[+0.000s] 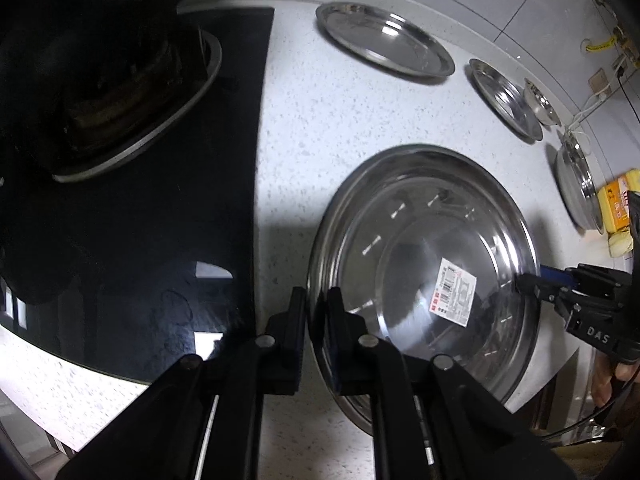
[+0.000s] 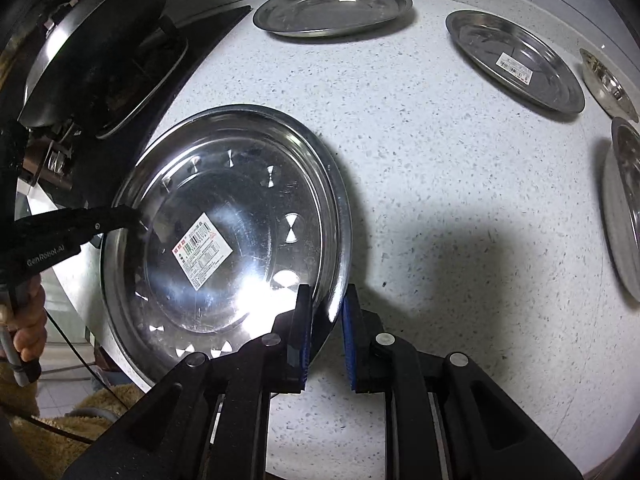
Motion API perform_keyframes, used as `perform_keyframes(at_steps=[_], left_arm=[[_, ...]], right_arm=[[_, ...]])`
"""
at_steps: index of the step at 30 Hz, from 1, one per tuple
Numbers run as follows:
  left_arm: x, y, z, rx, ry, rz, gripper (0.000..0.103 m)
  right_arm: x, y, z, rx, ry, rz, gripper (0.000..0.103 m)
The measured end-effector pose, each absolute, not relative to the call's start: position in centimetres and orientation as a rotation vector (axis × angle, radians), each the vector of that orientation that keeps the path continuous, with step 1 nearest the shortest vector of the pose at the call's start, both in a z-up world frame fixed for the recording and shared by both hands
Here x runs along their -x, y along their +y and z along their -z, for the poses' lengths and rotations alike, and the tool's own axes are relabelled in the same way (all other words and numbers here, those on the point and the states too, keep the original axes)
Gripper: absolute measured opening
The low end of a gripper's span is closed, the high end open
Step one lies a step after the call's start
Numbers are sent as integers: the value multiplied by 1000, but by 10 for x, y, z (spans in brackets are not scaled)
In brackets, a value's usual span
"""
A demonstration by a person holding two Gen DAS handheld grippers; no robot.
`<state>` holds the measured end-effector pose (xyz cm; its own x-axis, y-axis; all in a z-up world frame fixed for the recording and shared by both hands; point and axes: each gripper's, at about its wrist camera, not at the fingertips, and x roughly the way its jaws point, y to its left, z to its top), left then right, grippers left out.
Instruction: Organize plates and bowls
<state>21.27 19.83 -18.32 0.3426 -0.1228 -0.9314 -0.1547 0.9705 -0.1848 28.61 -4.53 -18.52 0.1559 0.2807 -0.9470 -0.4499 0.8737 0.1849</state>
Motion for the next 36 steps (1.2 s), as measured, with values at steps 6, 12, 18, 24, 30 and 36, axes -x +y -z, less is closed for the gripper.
perform_keyframes(at_steps=[6, 12, 18, 24, 30, 36], left_arm=[[-215, 195, 165, 127, 1178, -82, 24], [-239, 192, 135, 145, 1131, -58, 24], [-303, 191, 125, 180, 1146, -40, 33], [-373, 193, 138, 159, 1157, -76, 42], [-440, 212, 154, 232, 1163, -151, 42], [-473, 224, 176, 281, 1191, -195, 42]], right_arm=[[-285, -44, 173, 173, 1255, -541, 51], [-294, -53, 159, 174, 1214, -536, 54], [-332, -51, 144, 118, 1155, -584, 54], [-405, -30, 119, 96, 1036, -628, 54], [-484, -2, 127, 129, 1011, -614, 55], [-534, 17, 147, 161, 1033, -576, 55]])
